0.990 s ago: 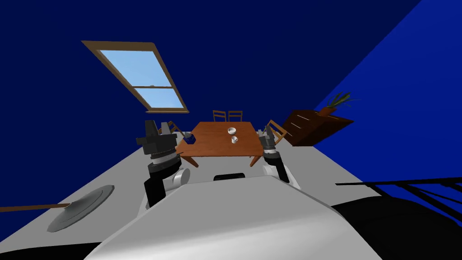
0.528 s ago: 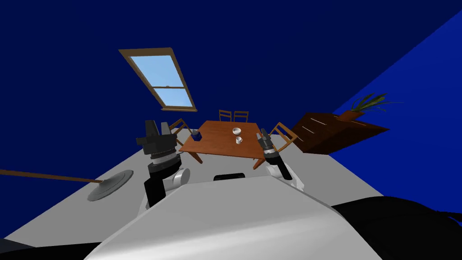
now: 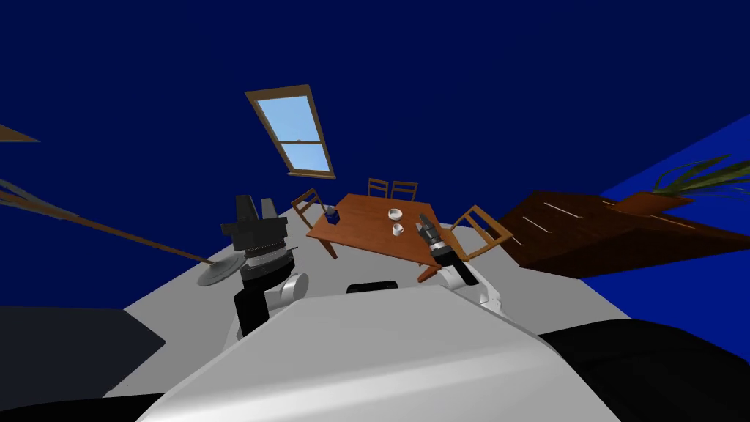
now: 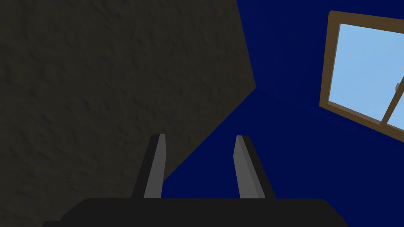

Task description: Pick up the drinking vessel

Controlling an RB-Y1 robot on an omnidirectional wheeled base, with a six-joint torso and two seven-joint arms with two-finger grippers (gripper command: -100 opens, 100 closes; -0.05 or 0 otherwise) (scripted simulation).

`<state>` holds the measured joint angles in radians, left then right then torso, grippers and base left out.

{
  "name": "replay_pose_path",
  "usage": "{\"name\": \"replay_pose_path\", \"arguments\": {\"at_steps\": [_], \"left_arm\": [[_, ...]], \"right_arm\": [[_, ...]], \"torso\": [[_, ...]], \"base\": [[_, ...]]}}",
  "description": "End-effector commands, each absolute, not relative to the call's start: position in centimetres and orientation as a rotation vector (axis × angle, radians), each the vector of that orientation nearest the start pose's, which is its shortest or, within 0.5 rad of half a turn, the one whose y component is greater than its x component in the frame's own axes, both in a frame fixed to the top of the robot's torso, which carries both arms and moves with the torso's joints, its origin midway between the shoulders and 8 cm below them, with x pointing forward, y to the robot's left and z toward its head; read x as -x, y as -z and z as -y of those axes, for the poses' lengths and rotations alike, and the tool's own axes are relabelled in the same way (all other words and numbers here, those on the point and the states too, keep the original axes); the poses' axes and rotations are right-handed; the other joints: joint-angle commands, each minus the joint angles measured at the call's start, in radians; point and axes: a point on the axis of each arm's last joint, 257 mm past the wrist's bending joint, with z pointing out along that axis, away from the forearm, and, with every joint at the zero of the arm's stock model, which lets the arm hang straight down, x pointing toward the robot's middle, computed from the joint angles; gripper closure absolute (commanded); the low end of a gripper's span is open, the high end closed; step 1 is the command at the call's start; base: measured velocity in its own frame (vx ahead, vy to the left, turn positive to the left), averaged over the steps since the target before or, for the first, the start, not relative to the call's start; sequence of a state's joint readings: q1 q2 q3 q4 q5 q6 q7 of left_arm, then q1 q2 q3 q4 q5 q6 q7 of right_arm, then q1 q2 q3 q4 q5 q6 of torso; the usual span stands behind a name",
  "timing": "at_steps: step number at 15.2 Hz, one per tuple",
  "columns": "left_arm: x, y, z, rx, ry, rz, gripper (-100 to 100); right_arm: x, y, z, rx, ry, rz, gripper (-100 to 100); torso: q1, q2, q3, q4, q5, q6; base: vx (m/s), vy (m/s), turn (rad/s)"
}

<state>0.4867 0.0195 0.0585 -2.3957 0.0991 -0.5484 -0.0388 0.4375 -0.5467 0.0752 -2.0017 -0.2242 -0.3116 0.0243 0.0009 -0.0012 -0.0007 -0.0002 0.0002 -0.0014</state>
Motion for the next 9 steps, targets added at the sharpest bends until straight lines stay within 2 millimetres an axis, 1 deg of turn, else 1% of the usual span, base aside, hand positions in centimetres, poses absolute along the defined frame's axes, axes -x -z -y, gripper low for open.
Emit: {"name": "replay_pose_path", "arguments": {"at_steps": [1,2,3,4,5,6,7,8,9], "left_arm": [[-30.4,-8.8,-29.6,0.536,1.315,-0.454,0],[-30.4,-8.8,-29.6,0.536,1.315,-0.454,0],[-30.4,-8.8,-29.6,0.536,1.315,-0.454,0],[-30.4,-8.8,-29.6,0.536,1.315,-0.454,0],[-30.4,-8.8,-29.6,0.536,1.315,-0.454,0],[-30.4,-8.8,-29.6,0.536,1.315,-0.454,0],[-30.4,-8.8,-29.6,0.536,1.315,-0.454,0],[-30.4,-8.8,-29.6,0.536,1.315,-0.454,0],[-30.4,-8.8,-29.6,0.536,1.315,-0.455,0]], "right_arm": [[-41.4,15.4,29.3,-0.752,-1.2,-1.33,-100],[-41.4,15.4,29.3,-0.75,-1.199,-1.332,-100],[-41.7,17.5,30.3,-0.79,-1.165,-1.389,-100],[-41.7,17.5,30.4,-0.777,-1.157,-1.402,-100],[-41.7,17.5,30.4,-0.777,-1.157,-1.402,-100],[-41.9,19.7,31.5,-0.817,-1.118,-1.46,-100],[-41.9,19.6,31.6,-0.805,-1.11,-1.472,-100],[-41.9,19.6,31.6,-0.805,-1.11,-1.472,-100],[-41.9,21.8,32.9,-0.845,-1.065,-1.531,-100]], "torso": [[0.0,0.0,0.0,0.0,0.0,0.0],[0.0,0.0,0.0,0.0,0.0,0.001],[-0.001,0.0,0.0,0.0,0.0,0.001],[0.0,0.0,0.0,0.0,0.0,0.001],[0.0,0.0,0.0,0.0,0.0,0.001],[0.0,0.0,0.0,0.0,0.0,0.001],[0.0,0.0,0.0,0.0,0.0,0.0],[0.0,0.0,0.0,0.0,0.0,0.001],[-0.001,0.0,0.0,0.0,0.0,0.001]], "base": [[0.009,0.013,0.298],[0.008,0.005,0.087],[0.008,0.013,0.218],[0.009,0.012,0.257],[0.007,0.004,0.118],[0.008,0.014,0.289],[0.01,0.011,0.28],[0.008,0.002,0.093],[0.008,0.012,0.267]]}}
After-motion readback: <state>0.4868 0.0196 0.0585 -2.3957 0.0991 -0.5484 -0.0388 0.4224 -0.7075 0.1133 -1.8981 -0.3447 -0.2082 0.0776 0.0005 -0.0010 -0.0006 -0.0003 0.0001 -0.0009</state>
